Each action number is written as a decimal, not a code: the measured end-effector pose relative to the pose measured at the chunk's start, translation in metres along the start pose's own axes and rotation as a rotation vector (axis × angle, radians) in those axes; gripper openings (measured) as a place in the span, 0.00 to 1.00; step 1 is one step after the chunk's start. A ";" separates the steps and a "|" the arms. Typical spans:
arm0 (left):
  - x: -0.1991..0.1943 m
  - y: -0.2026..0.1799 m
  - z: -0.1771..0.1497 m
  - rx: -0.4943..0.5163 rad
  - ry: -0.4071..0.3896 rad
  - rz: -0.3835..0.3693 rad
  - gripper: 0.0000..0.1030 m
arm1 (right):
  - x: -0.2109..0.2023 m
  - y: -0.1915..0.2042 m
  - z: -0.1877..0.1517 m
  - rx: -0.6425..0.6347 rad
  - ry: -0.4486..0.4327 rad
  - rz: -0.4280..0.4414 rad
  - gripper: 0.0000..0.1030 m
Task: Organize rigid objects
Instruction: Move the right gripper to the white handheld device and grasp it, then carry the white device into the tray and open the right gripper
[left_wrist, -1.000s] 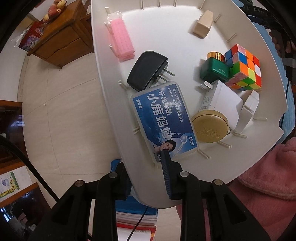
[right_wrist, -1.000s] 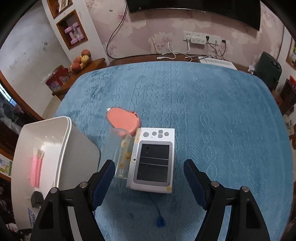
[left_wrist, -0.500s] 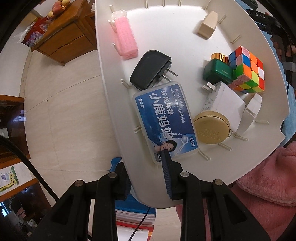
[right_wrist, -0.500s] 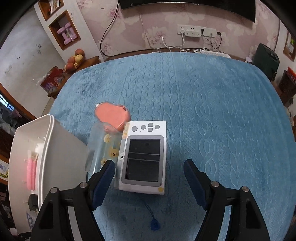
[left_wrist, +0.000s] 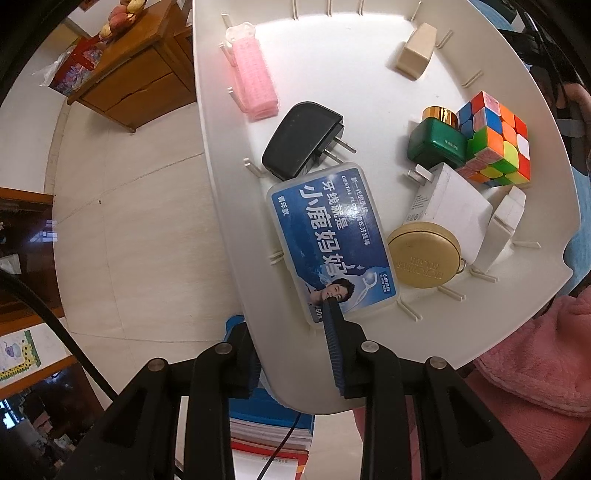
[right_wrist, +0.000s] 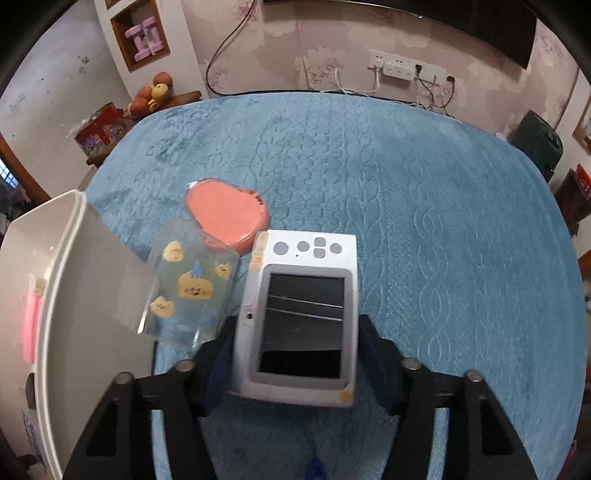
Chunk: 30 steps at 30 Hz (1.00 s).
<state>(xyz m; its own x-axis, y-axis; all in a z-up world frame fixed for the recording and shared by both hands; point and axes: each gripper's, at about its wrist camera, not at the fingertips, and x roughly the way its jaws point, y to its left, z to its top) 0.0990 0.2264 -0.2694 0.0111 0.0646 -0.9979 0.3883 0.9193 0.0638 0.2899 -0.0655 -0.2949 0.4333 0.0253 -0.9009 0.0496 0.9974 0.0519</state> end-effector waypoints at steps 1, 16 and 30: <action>-0.001 0.000 -0.001 0.000 -0.003 0.001 0.30 | -0.001 0.001 -0.001 -0.011 0.005 -0.005 0.56; -0.010 -0.006 -0.024 0.031 -0.070 -0.009 0.32 | -0.037 0.003 -0.064 0.066 0.160 -0.028 0.55; -0.016 0.006 -0.038 0.066 -0.115 -0.091 0.32 | -0.130 -0.006 -0.122 0.325 0.106 0.033 0.55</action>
<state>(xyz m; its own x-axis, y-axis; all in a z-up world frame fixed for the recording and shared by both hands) 0.0658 0.2452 -0.2521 0.0770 -0.0665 -0.9948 0.4524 0.8915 -0.0246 0.1232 -0.0670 -0.2303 0.3446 0.0809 -0.9353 0.3287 0.9228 0.2009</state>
